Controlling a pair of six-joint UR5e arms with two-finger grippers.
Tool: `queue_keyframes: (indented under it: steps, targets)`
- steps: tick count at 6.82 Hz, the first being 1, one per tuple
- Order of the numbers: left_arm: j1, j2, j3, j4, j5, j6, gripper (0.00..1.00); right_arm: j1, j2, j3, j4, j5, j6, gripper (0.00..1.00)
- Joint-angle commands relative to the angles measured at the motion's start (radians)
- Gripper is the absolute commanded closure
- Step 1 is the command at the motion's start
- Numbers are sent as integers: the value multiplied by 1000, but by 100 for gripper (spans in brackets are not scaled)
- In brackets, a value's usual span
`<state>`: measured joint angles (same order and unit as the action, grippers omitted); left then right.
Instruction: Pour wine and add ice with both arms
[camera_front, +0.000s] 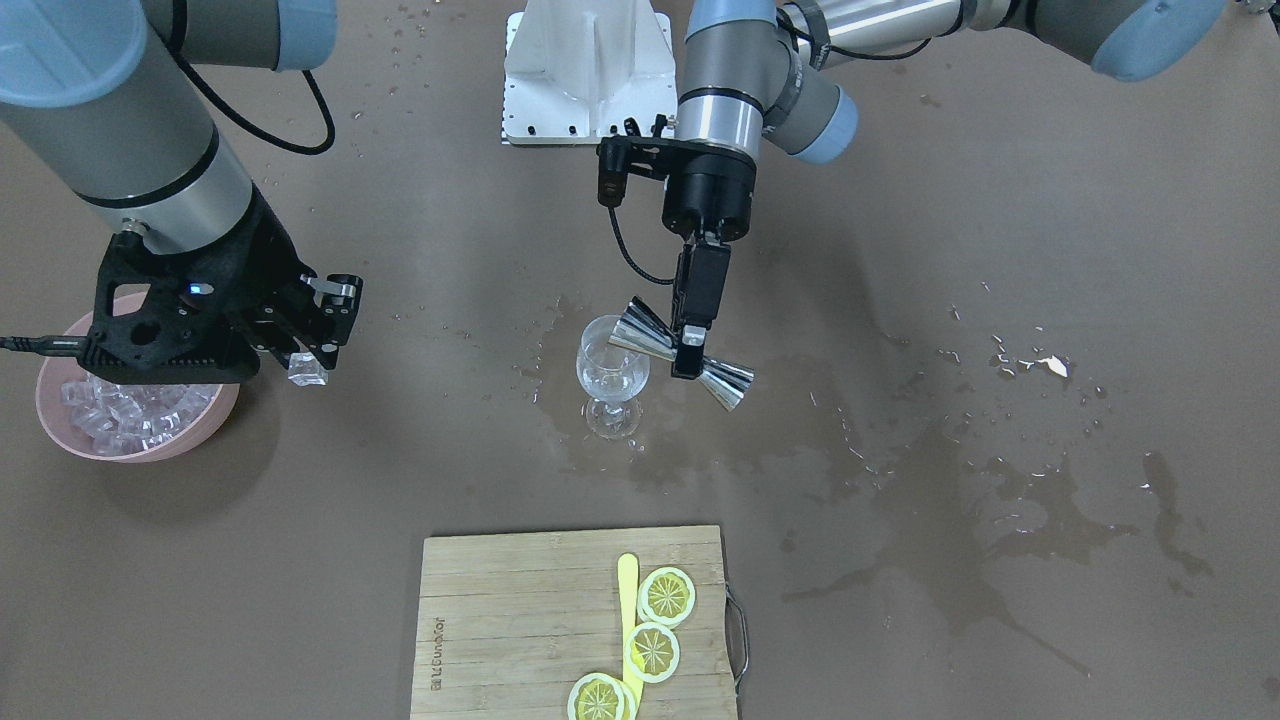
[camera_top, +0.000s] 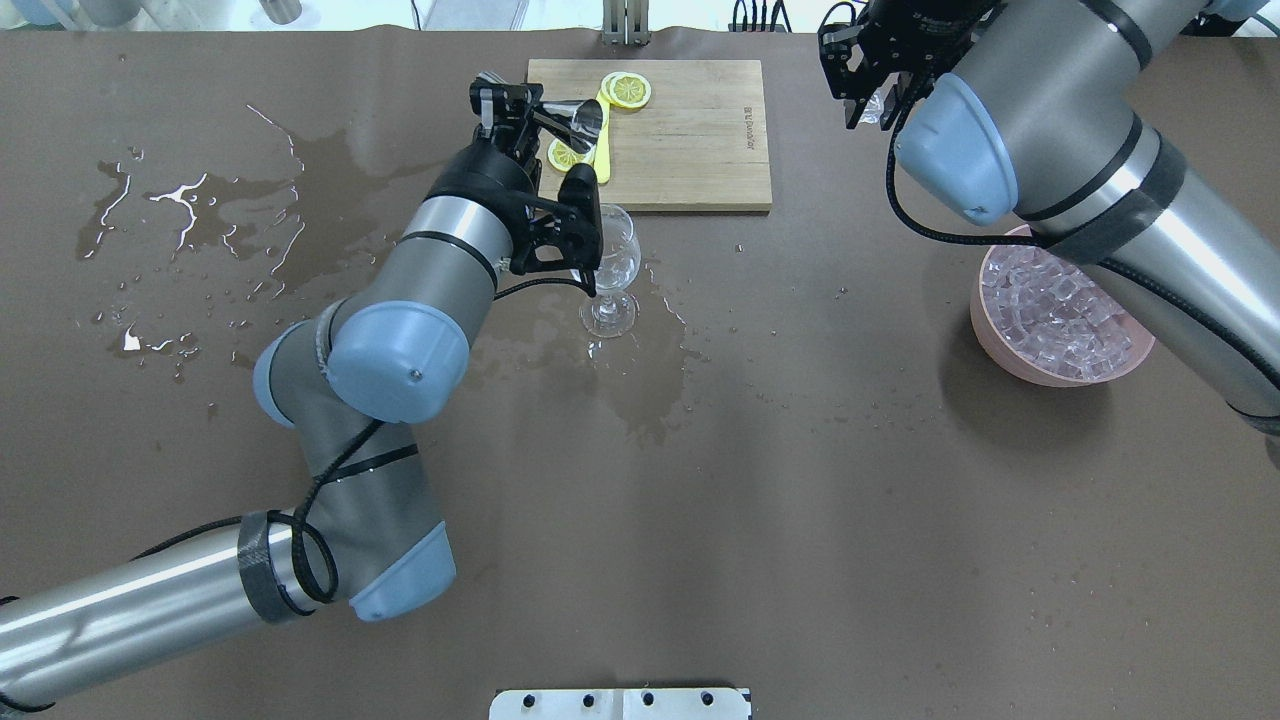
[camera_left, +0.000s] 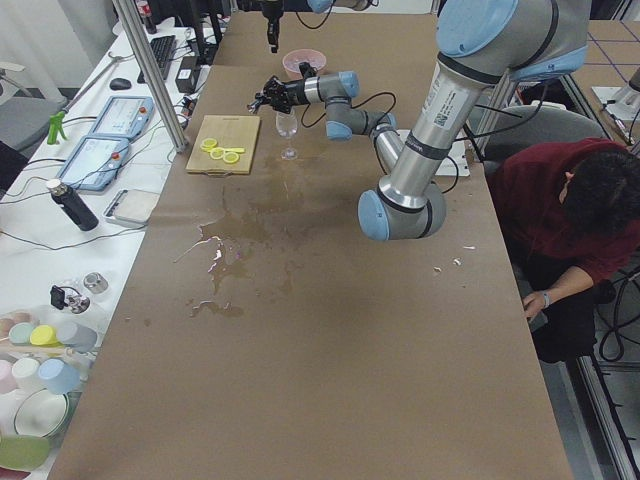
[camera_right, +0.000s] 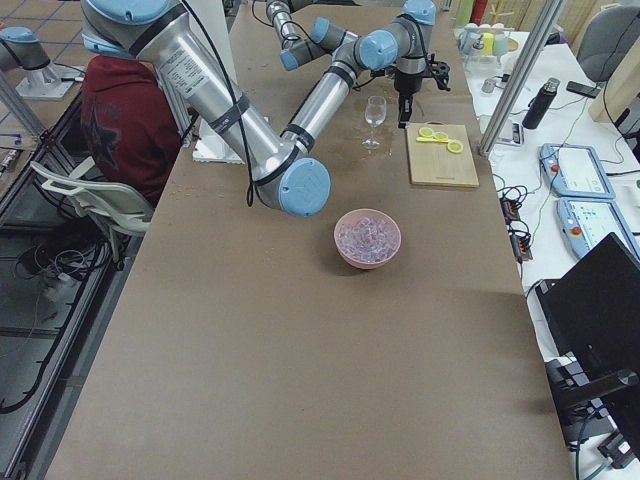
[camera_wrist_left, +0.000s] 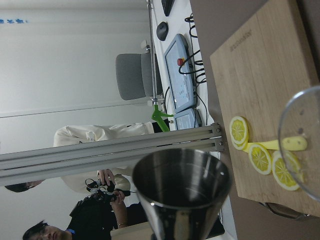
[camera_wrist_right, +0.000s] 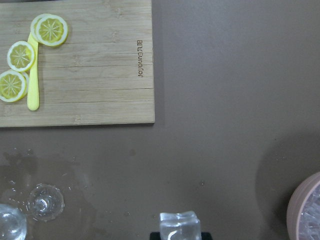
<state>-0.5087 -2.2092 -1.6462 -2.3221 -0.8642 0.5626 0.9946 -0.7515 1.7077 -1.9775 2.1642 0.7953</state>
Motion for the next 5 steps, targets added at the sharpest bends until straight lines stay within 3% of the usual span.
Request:
queue_keyframes:
  steps: [1, 3, 5]
  targets:
    - [-101, 78, -26, 0, -181, -242, 100, -39, 84, -83, 5, -6, 39, 77]
    - [-189, 143, -44, -2, -330, -424, 100, -88, 122, -108, 9, -38, 74, 77]
    - [-324, 213, -47, -16, -543, -617, 100, -138, 185, -158, 12, -73, 140, 77]
